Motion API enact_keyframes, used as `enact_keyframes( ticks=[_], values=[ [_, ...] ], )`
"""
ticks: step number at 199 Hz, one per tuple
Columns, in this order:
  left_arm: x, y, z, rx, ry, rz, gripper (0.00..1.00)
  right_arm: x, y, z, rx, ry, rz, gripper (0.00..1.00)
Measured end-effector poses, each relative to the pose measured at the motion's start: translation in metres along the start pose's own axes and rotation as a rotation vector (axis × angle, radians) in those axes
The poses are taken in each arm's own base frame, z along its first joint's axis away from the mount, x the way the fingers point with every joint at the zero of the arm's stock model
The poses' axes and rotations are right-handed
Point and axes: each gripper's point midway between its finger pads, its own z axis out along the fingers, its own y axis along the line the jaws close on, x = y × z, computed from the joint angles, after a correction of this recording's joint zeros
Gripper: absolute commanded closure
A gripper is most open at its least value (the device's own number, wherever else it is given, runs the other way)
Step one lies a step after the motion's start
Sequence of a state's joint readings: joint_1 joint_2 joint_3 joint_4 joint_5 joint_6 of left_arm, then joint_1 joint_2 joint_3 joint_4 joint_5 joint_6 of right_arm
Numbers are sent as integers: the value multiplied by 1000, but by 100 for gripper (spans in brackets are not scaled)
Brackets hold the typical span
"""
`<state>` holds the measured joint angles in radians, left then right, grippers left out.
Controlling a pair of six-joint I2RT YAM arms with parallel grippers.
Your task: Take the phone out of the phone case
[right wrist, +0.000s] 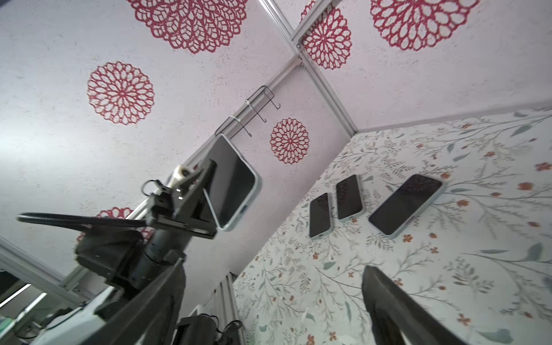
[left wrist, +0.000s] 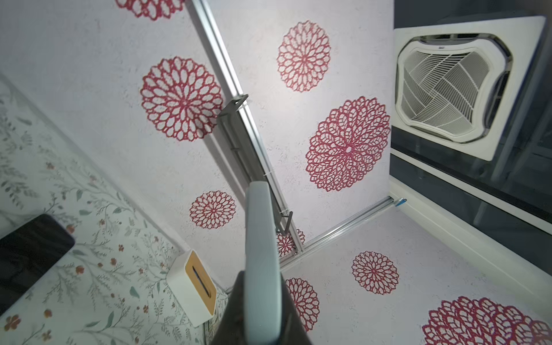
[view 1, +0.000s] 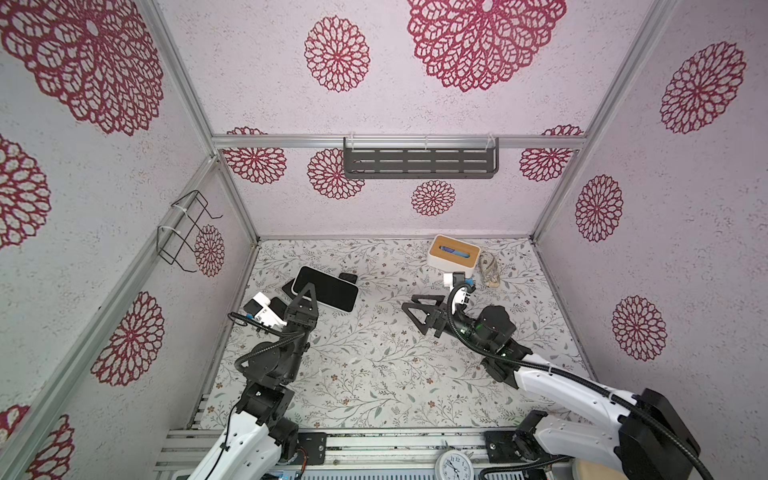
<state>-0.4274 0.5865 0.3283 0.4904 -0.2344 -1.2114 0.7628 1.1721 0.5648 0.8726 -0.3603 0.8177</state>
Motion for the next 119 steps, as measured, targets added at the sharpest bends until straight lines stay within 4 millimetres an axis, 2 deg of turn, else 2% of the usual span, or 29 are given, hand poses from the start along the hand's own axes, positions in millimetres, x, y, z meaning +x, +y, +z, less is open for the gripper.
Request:
enact_keyframes(
  ticks=[16, 31, 51, 79, 102, 119],
  values=[
    [14, 21, 0, -24, 11, -46, 100, 5, 12, 10, -73, -16, 46, 11],
    [24, 24, -1, -18, 21, -76, 100, 12, 29, 17, -150, -25, 74, 13],
    [27, 5, -5, 53, 5, -121, 100, 20, 46, 23, -215, -32, 93, 14],
    [17, -31, -16, 175, -63, -186, 100, 23, 64, 26, -267, -59, 99, 15],
    [9, -41, -21, 216, -123, -220, 100, 24, 70, 32, -291, -81, 105, 17],
    [10, -41, -22, 226, -150, -236, 100, 24, 71, 39, -302, -92, 120, 19]
  ],
)
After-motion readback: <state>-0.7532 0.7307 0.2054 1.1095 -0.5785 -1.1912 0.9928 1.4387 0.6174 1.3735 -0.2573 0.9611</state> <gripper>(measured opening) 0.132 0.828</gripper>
